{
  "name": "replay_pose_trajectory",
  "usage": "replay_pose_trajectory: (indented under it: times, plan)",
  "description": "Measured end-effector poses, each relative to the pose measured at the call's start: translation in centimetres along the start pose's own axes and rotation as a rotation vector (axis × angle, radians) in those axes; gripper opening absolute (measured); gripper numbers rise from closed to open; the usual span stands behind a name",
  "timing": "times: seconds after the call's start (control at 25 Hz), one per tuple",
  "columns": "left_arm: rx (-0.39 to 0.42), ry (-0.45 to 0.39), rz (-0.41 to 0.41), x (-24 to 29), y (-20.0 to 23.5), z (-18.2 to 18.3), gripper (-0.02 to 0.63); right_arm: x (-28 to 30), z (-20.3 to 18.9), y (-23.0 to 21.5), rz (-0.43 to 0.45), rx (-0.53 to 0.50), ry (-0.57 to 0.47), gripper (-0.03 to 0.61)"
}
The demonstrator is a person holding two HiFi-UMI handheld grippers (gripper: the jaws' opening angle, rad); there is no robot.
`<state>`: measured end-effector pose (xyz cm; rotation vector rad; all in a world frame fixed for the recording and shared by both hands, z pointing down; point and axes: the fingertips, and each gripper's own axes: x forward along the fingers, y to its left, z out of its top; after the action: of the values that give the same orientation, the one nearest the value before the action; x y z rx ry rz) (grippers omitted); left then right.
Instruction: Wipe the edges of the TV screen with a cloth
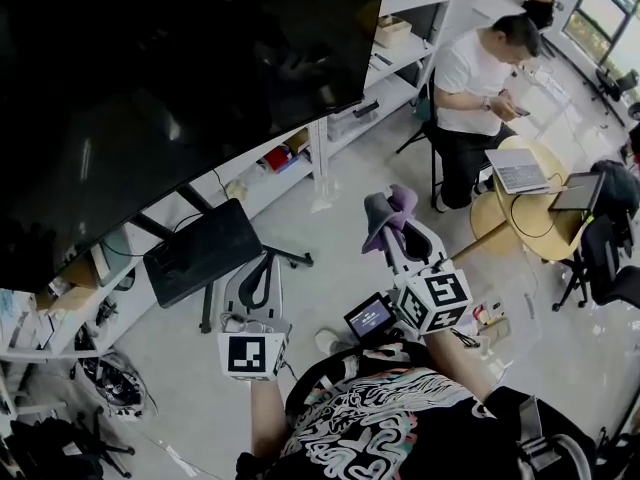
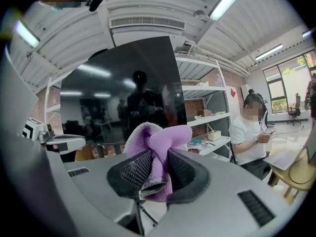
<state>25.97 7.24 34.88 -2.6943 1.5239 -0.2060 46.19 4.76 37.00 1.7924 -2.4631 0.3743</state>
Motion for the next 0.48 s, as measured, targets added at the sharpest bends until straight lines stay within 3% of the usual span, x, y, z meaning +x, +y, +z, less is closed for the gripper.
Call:
replay_pose_trajectory:
  times: [0.28, 0.48]
  plan:
    - [0.008, 0.009, -0.034, 2.2, 0.2, -0.7, 0.018, 0.8, -0.2, -0.6, -0.03, -0.034, 0.017, 0.11]
    - [0.025, 0.019, -0.009, 5.2, 1.2, -0.2, 0.018, 3.7, 0.6, -3.0, -0.037, -0.026, 0.005, 0.11]
